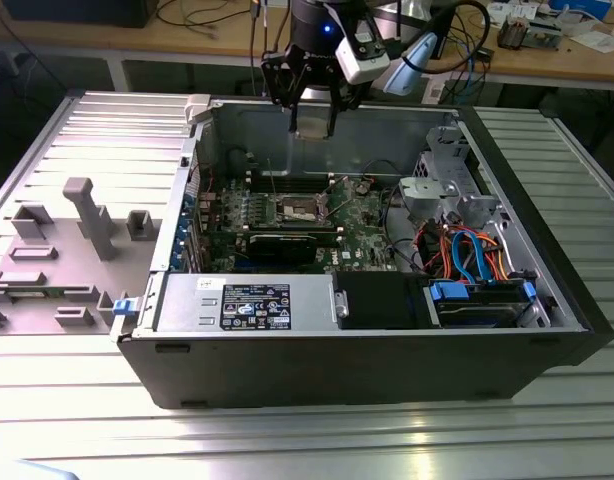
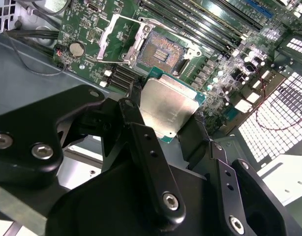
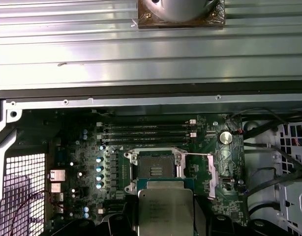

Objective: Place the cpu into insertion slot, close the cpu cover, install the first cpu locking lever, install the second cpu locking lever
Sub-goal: 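Place the cpu into insertion slot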

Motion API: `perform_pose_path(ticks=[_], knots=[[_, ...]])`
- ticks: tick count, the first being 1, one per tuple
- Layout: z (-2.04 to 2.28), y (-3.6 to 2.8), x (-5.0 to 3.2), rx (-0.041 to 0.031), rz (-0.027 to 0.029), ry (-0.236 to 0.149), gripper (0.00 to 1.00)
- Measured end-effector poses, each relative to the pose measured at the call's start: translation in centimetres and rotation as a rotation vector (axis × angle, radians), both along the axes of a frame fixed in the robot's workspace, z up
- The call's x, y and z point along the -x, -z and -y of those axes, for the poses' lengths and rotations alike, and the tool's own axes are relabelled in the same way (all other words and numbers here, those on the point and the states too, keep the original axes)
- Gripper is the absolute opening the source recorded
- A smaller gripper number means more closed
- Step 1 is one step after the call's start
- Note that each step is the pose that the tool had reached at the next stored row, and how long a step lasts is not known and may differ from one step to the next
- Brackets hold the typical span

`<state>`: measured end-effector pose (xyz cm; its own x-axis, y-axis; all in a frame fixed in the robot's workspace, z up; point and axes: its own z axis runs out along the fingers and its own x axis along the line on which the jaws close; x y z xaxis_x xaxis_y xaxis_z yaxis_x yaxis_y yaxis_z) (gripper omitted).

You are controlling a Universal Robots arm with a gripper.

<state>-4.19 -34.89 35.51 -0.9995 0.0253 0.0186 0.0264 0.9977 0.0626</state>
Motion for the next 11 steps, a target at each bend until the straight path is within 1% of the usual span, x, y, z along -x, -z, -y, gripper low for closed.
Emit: perform_pose_path(ticks=[1, 5, 7, 11], knots=[[0.0, 0.1, 0.03, 0.0, 0.0001, 0.0, 0.55], [0.0, 0.16, 0.04, 0.0, 0.0, 0.0, 0.55], [0.0, 0.37, 0.08, -0.0001, 0.0001, 0.0, 0.55], [0.0, 0.44, 0.1, 0.0, 0.0001, 0.0, 0.55]])
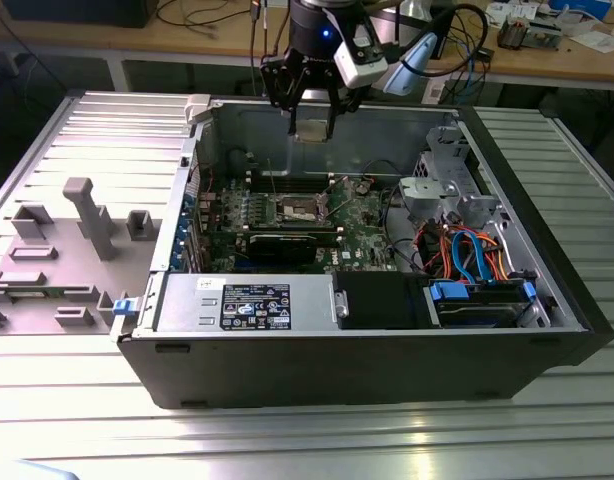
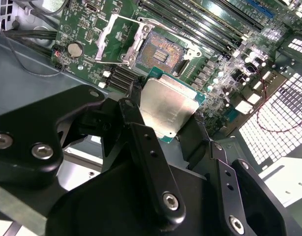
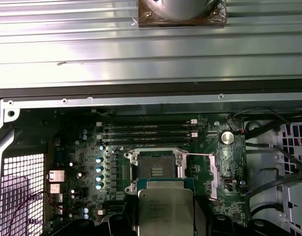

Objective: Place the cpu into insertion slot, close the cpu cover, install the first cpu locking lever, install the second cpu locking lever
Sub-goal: 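Place the cpu into insertion slot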

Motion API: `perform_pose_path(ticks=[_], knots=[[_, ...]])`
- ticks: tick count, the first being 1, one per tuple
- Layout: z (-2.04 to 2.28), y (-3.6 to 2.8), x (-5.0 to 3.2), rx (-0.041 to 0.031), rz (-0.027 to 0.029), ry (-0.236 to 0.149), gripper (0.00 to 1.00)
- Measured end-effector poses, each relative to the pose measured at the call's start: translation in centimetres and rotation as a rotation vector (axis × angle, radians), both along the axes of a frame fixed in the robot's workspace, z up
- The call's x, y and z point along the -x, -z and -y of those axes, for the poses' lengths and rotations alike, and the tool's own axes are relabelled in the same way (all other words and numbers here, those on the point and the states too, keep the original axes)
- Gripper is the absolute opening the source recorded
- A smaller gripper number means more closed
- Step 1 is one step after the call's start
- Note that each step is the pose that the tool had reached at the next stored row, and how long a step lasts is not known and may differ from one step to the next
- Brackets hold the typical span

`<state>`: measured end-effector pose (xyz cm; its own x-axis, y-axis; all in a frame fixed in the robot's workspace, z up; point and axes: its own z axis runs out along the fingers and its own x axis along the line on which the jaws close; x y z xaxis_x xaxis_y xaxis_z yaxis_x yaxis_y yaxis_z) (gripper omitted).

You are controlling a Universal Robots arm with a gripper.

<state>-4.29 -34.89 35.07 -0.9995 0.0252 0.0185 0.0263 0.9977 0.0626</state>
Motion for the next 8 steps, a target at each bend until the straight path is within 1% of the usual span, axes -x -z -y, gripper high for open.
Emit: perform_pose_path(ticks=[8], knots=[[0.0, 0.16, 0.04, 0.0, -0.0001, 0.0, 0.55]])
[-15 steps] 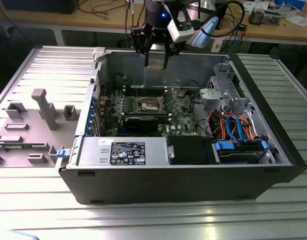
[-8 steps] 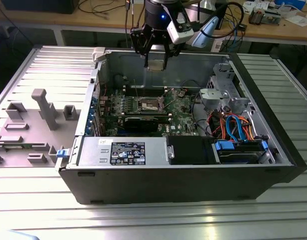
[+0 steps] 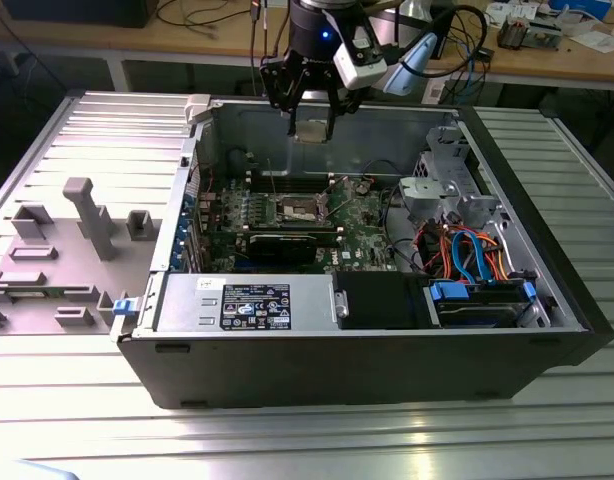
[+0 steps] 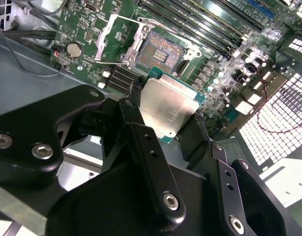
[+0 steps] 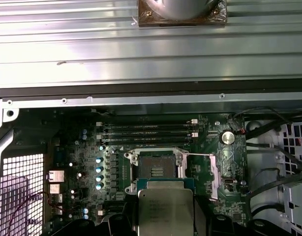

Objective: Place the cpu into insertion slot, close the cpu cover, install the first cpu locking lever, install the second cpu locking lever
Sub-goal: 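Place the cpu into insertion slot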

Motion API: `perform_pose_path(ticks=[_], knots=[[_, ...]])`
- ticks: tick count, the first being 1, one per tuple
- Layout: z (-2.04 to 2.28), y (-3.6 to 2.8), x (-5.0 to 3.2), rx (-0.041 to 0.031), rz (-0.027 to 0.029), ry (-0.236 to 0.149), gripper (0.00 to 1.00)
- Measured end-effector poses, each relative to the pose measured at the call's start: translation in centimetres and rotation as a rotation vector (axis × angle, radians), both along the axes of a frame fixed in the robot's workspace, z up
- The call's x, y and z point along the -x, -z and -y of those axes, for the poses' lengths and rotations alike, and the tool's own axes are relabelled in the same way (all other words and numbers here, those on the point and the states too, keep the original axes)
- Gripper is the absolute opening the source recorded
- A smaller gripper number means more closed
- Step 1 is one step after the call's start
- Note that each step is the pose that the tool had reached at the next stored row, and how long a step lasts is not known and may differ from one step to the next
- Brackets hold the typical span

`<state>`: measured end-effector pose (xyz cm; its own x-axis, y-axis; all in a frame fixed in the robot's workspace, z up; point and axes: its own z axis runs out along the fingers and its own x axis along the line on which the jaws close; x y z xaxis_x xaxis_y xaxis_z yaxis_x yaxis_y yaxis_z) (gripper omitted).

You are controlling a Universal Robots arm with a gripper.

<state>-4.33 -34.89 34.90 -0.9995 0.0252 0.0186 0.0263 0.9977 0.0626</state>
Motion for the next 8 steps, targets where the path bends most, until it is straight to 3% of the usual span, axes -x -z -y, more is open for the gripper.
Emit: perform_pose_path(ticks=[2, 4, 8], knots=[[0.0, 0.03, 0.0, 0.0, 0.0, 0.0, 0.55], [0.0, 1.0, 0.23, 0.0, 0.0, 0.0, 0.55], [0.0, 1.05, 0.24, 0.0, 0.0, 0.0, 0.55]])
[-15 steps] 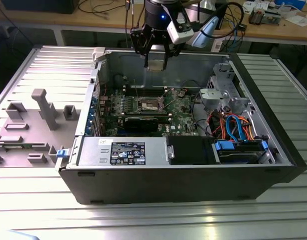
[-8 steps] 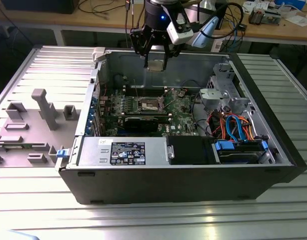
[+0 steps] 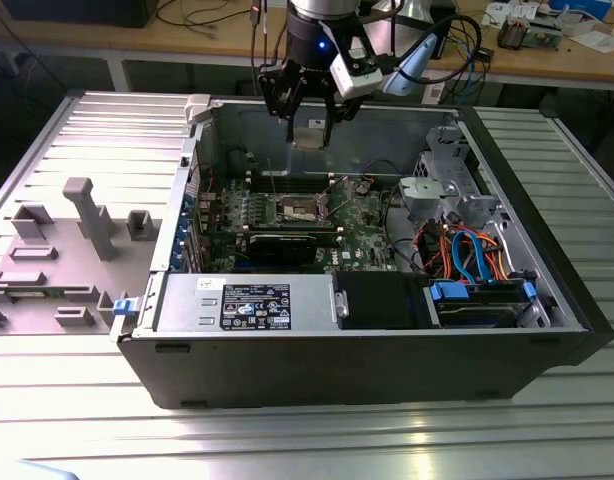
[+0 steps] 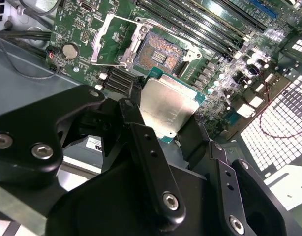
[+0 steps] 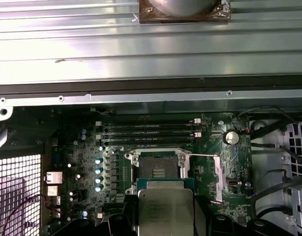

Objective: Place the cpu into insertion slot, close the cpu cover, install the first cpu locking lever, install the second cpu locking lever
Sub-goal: 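Place the cpu into insertion slot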

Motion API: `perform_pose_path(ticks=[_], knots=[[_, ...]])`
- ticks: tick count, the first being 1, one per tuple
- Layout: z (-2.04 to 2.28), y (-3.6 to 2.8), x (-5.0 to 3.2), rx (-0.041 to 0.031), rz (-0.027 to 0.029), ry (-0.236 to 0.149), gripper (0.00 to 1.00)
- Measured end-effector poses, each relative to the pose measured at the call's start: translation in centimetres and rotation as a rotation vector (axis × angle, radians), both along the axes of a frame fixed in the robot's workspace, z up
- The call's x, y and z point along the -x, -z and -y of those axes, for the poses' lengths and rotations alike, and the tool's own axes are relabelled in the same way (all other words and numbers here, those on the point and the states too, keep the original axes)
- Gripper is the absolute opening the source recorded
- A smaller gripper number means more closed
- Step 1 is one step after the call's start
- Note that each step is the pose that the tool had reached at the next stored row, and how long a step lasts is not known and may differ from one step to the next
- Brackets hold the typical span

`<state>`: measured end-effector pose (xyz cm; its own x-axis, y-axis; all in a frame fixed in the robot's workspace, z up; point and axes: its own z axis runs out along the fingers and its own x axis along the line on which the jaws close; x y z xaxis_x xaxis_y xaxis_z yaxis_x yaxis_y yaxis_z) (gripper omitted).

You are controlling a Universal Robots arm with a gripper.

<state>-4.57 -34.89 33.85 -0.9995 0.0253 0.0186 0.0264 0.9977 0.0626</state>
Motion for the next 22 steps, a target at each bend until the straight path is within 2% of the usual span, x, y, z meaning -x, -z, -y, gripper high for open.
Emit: perform_pose_path(ticks=[2, 8, 10, 14, 16, 22], knots=[[0.0, 0.29, 0.11, 0.0, 0.0, 0.0, 0.55], [0.0, 0.46, 0.15, 0.0, 0.0, 0.0, 0.55], [0.0, 1.2, 0.4, 0.0, 0.0, 0.0, 0.55], [0.0, 1.22, 0.46, -0.0001, 0.0, 0.0, 0.55], [0.0, 1.65, 0.46, 0.0, 0.0, 0.0, 0.55], [0.0, 1.75, 0.46, 0.0001, -0.0001, 0.0, 0.55]])
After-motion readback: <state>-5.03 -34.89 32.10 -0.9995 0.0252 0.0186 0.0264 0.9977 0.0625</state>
